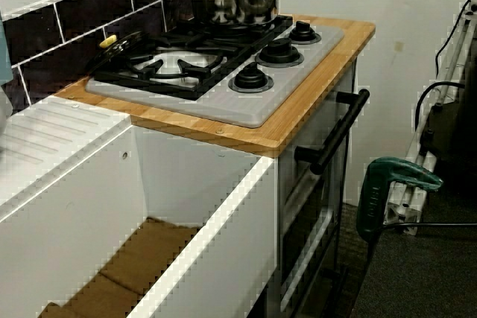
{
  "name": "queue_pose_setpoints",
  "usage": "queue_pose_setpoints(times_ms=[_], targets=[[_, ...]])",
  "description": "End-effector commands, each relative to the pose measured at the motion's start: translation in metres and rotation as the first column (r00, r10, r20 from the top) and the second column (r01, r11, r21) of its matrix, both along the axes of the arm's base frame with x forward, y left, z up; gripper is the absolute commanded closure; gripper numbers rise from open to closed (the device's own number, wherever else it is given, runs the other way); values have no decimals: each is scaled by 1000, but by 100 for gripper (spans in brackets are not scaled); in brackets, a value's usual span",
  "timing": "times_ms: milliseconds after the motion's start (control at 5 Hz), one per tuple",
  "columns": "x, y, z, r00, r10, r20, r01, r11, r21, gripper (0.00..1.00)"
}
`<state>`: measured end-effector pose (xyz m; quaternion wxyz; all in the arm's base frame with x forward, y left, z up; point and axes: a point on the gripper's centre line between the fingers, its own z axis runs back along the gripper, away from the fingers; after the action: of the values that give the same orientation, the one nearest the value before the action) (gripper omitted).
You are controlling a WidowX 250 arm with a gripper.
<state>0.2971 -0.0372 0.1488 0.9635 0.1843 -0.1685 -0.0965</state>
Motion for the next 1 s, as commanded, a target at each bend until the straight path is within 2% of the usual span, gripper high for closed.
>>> queue_pose_setpoints(times_ms=[0,400,800], targets=[[-3,-9,15,996,-1,90,-3,999,46,100],[-3,-12,13,993,-7,118,-3,996,91,100],[-7,-12,14,987,22,161,-49,985,166,100]])
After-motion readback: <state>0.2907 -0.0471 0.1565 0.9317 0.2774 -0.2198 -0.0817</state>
